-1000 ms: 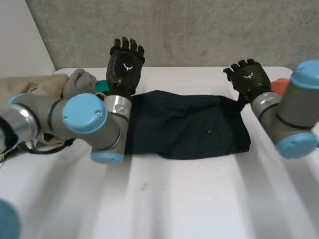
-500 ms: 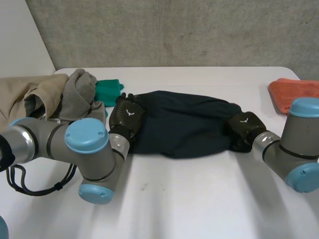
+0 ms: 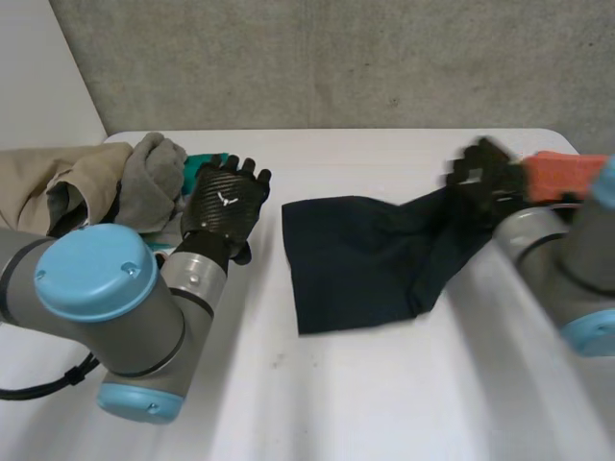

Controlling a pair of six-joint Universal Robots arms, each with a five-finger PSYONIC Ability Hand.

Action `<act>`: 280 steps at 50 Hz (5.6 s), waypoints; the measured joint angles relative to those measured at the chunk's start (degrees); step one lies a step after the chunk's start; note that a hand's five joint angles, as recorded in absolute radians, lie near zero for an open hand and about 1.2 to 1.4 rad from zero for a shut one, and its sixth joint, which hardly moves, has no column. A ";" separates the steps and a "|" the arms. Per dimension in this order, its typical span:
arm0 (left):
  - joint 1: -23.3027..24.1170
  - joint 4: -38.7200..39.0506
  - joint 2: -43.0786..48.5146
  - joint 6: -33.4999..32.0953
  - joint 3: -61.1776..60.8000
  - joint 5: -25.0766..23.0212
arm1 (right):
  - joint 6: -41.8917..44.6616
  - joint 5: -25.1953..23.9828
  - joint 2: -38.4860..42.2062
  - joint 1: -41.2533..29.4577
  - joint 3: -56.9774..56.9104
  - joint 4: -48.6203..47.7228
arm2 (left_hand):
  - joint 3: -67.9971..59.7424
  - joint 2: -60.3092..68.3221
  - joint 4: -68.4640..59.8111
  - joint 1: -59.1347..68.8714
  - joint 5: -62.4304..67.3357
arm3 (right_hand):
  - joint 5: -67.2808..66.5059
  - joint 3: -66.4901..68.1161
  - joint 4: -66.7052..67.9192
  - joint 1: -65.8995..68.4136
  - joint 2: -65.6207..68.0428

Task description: Fold the laundry.

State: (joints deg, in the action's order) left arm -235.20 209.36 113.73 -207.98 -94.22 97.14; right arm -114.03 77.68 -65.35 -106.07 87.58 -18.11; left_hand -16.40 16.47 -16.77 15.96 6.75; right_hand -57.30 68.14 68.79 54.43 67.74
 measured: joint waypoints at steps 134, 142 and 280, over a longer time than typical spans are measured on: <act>0.53 -29.52 1.67 18.11 23.84 -13.20 | -33.35 -7.29 13.76 -10.02 10.87 -25.09 | 3.02 -4.36 3.44 -4.23 -3.73 | 44.05 -42.66 -43.04 -28.32 -42.30; 0.48 -29.53 1.67 18.17 23.61 -13.20 | -33.89 -5.26 15.21 -10.95 6.08 -24.37 | 3.02 -4.36 3.44 -4.23 -3.73 | 41.74 -40.98 -41.33 -26.81 -41.24; 10.70 -25.25 -11.25 20.81 24.08 -13.42 | -37.44 -2.32 2.07 49.44 -18.91 -8.86 | 3.02 -4.36 3.94 -4.27 -3.96 | 54.43 -55.81 -56.58 -40.81 -55.29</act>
State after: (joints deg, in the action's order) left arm -224.49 184.11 102.47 -187.17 -70.14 83.72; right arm -151.47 75.36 -63.28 -56.63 68.68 -26.97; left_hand -13.38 12.11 -12.83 11.69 2.79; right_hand -2.87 12.33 12.21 13.62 12.45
